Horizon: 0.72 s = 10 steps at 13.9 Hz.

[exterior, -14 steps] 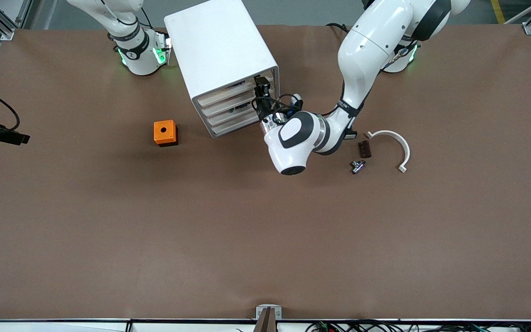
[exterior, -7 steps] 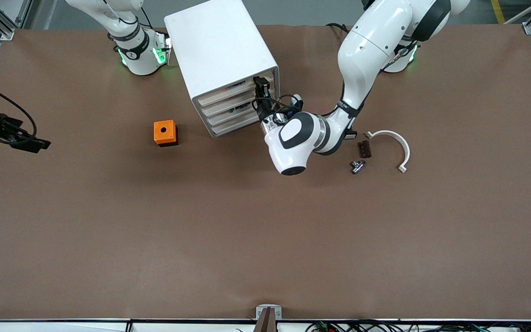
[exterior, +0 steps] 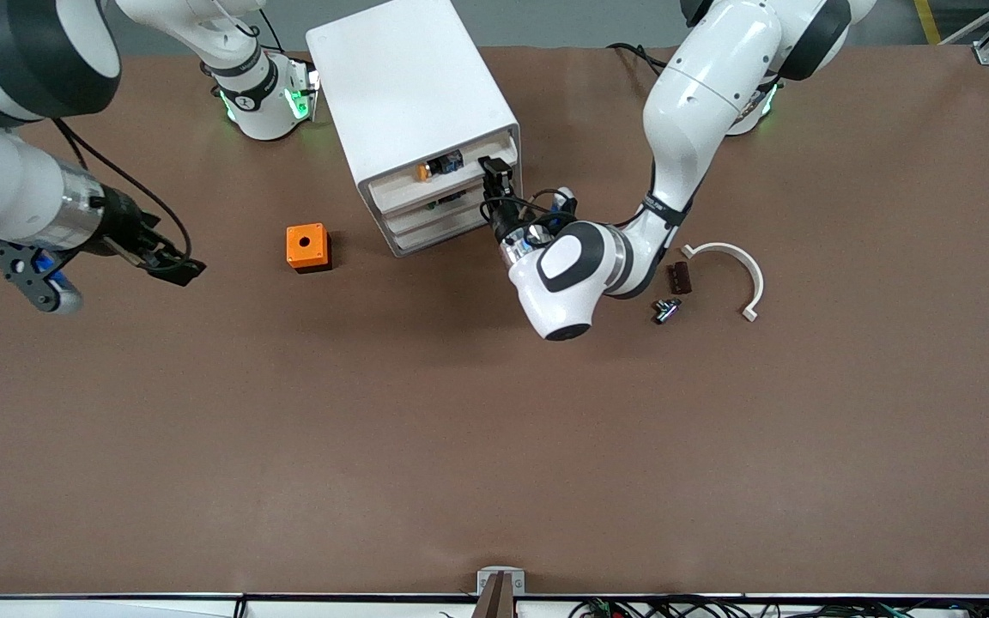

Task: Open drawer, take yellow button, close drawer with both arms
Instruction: 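Reach the right gripper into the open drawer while the left gripper holds it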

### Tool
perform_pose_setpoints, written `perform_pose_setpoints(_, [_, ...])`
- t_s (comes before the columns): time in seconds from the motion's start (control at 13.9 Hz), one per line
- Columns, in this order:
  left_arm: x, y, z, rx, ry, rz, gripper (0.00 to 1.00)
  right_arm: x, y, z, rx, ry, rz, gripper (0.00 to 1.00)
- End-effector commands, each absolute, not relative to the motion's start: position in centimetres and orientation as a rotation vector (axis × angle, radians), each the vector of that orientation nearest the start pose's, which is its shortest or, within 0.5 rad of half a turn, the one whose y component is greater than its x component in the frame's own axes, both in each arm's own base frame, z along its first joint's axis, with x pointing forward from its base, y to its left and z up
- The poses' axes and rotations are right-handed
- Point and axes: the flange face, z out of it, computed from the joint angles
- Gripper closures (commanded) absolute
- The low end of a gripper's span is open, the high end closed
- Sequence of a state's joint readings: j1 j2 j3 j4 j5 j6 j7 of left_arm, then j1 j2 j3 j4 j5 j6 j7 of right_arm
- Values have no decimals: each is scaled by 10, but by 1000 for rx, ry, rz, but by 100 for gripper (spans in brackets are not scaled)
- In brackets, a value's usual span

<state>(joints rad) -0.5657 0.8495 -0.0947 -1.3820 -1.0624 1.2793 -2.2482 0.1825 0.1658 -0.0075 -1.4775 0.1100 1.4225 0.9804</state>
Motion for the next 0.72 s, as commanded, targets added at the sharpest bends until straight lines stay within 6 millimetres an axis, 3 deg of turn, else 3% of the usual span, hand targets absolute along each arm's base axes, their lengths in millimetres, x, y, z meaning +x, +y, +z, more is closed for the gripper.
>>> perform_pose_setpoints(0.0, [487,-460,227,-1161,-1657,1553,85,572,147,561,-2848,1300,373,0])
perform_pose_setpoints(0.29, [511,-441,228,-1135,-1725,1590,84,558,229,534,-2794,1396,263,0])
perform_pose_setpoints(0.65, [522,-431,228,-1118,-1754,1611,83,533,300,531,-2768,1370,190,0])
